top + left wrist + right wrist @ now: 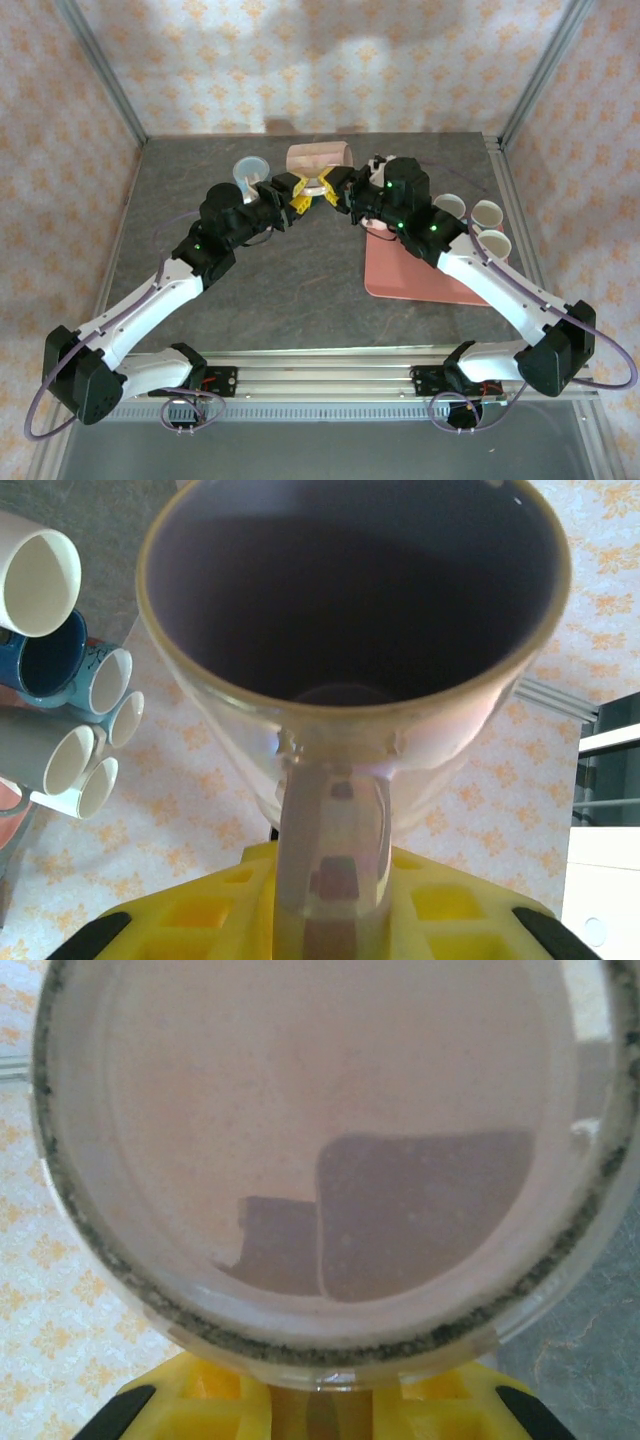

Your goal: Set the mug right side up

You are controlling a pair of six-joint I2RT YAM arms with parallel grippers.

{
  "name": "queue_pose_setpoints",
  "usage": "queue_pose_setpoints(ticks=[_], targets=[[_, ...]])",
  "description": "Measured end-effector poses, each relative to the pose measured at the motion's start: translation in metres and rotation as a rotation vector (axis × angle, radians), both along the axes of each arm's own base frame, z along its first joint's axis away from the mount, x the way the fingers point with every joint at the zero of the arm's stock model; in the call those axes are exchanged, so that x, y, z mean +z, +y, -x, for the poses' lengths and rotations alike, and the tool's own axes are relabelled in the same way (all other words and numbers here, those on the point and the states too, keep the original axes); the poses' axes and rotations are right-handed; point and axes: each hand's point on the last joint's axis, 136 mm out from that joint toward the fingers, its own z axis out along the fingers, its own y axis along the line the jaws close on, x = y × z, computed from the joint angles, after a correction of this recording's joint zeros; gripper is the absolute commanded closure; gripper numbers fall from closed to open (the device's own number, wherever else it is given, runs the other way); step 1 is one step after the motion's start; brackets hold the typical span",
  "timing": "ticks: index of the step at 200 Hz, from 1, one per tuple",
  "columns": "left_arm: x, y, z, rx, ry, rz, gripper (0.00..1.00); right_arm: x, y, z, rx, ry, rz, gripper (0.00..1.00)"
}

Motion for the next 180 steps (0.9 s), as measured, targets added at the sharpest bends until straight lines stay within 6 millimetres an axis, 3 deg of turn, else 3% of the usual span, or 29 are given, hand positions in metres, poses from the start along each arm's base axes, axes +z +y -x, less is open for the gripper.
queue_pose_setpoints(ticks=[29, 55, 116, 180], targets=[[0.0, 0.0, -0.001, 0.001, -0.005, -0.001, 0.8, 0.0, 0.002, 0.002, 0.01, 0.003, -0.003, 1.0], [-0.002, 0.0, -0.001, 0.004, -0.003, -0.001, 1.0, 0.0, 0.002, 0.002, 0.01, 0.005, -0.003, 1.0], [-0.004, 0.0, 0.0, 0.003, -0.011, -0.018, 1.0, -0.006, 0.001, 0.003, 0.008, 0.012, 0.003, 0.99], [-0.008, -0.003, 0.001, -0.004, -0.053, -0.084, 1.0, -0.014, -0.005, 0.005, -0.015, 0.012, 0.005, 0.84]])
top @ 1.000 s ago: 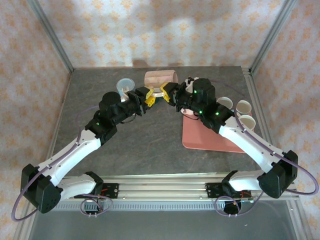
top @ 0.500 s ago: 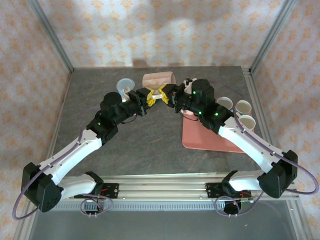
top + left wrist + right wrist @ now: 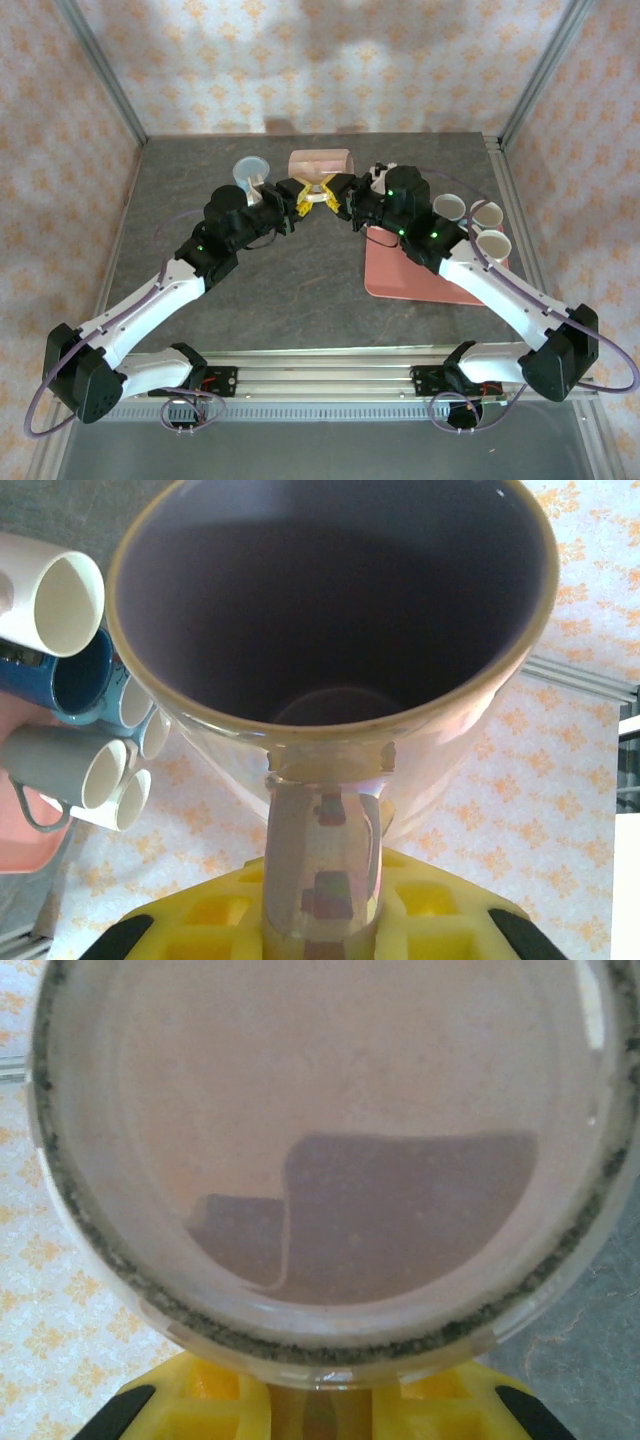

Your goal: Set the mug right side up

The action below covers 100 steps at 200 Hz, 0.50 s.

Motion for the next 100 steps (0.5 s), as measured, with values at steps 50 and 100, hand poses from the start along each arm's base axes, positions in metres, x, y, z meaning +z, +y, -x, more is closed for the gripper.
queue_pose_setpoints(ticks=[50, 100], targets=[[0.007, 0.001, -0.001, 0.005, -0.099, -0.065, 1.0, 0.002, -0.002, 0.0, -0.018, -0.008, -0.016, 0.62], [0.01, 0.011, -0.007, 0.061, -0.168, -0.139, 1.0, 0.009, -0.005, 0.002, -0.027, -0.026, -0.031, 0.46]])
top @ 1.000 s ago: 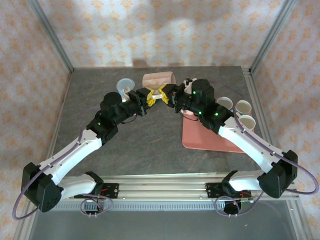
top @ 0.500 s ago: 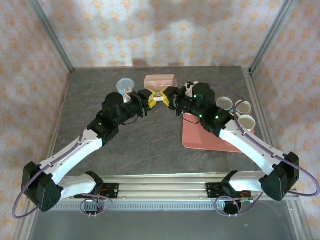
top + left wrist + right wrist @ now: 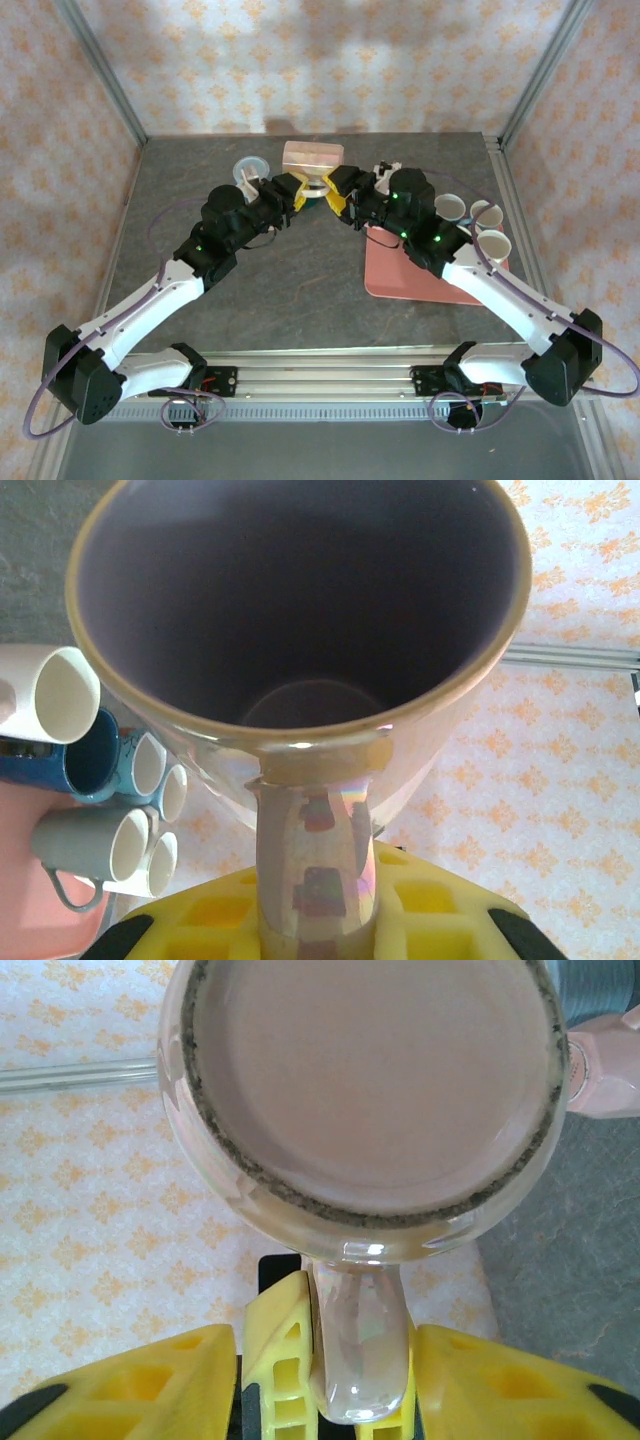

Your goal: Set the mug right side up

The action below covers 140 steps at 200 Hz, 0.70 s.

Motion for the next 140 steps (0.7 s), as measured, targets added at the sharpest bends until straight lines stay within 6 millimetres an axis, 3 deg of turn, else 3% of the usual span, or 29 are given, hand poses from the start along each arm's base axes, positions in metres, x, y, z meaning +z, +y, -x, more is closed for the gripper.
queue_pose_setpoints(ticks=[54, 82, 115, 140], targets=[[0.0, 0.001, 0.003, -0.018, -0.074, -0.174, 1.0, -0.02, -0.013, 0.009, -0.008, 0.023, 0.122, 0.44], [0.024, 0.0, 0.011, -0.077, -0.162, -0.357, 1.0, -0.004, -0.031, 0.016, -0.026, -0.022, 0.27, 0.45], [0.057, -0.004, 0.022, -0.144, -0.352, -0.512, 1.0, 0.016, -0.064, 0.031, -0.065, -0.116, 0.438, 0.45], [0.05, -0.011, 0.028, -0.224, -0.46, -0.666, 1.0, 0.013, -0.099, 0.04, -0.105, -0.13, 0.579, 0.46]])
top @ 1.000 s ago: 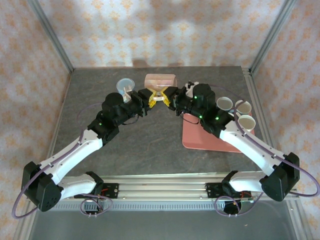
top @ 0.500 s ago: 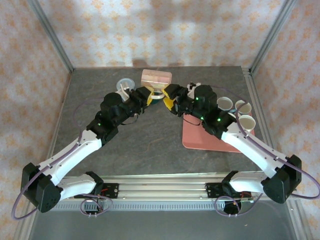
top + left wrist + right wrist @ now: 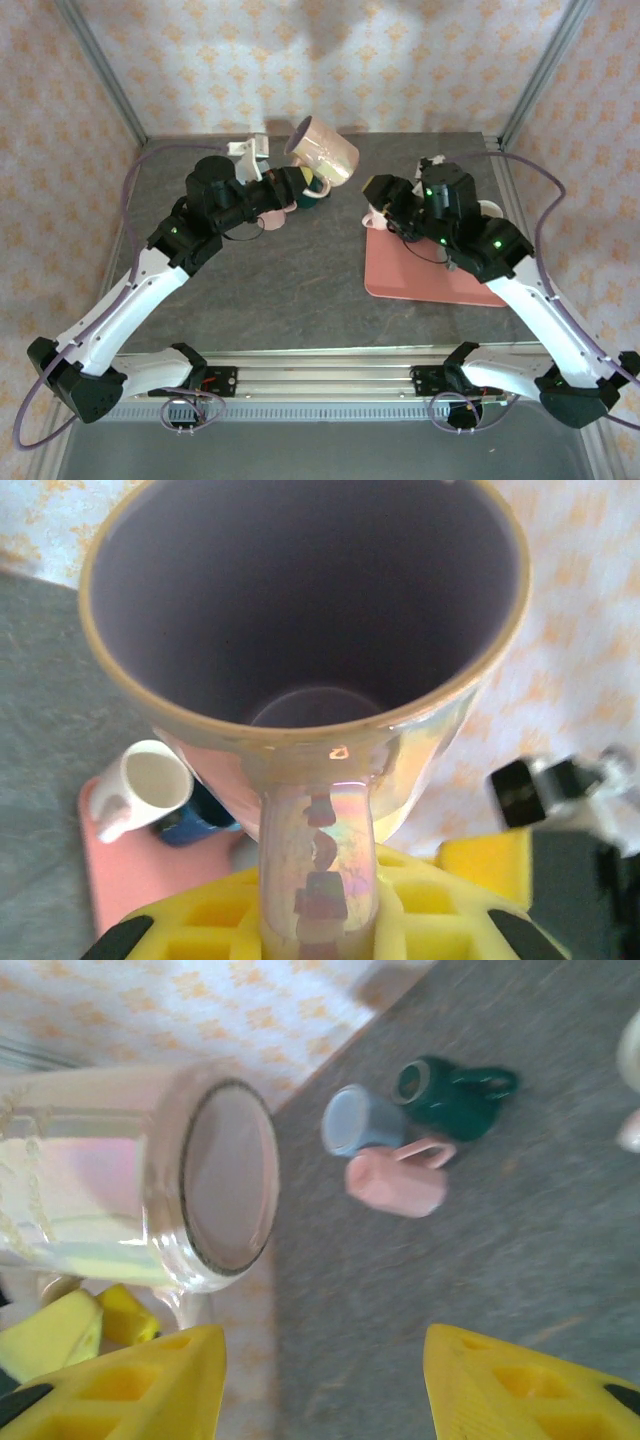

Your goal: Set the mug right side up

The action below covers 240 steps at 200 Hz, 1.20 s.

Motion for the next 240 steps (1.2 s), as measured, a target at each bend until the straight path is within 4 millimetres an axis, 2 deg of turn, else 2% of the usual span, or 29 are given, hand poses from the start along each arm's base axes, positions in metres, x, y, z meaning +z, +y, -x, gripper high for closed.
queue_pose_setpoints(ticks=[40, 67, 99, 119, 142, 178, 208, 240], targets=[[-0.05, -0.016, 0.015, -0.15, -0.091, -0.325, 1.0, -0.022, -0.073, 0.001, -0.127, 0.058, 0.167, 0.48], [-0.079, -0.031, 0.029, -0.267, -0.153, -0.501, 1.0, -0.037, -0.099, 0.007, -0.136, 0.126, 0.223, 0.46], [-0.096, -0.052, 0.046, -0.384, -0.296, -0.621, 1.0, -0.054, -0.113, 0.012, -0.109, 0.215, 0.247, 0.46], [-0.11, -0.065, 0.056, -0.45, -0.36, -0.664, 1.0, -0.059, -0.118, 0.014, -0.096, 0.242, 0.242, 0.46], [-0.125, -0.084, 0.058, -0.511, -0.43, -0.712, 1.0, -0.062, -0.124, 0.016, -0.091, 0.256, 0.234, 0.46], [-0.157, -0.112, 0.05, -0.544, -0.505, -0.773, 1.0, -0.082, -0.129, 0.018, -0.084, 0.312, 0.216, 0.46], [-0.185, -0.129, 0.033, -0.537, -0.521, -0.816, 1.0, -0.102, -0.135, 0.019, -0.099, 0.376, 0.186, 0.46], [-0.212, -0.144, 0.015, -0.515, -0.543, -0.86, 1.0, -0.11, -0.148, 0.018, -0.136, 0.403, 0.169, 0.46]])
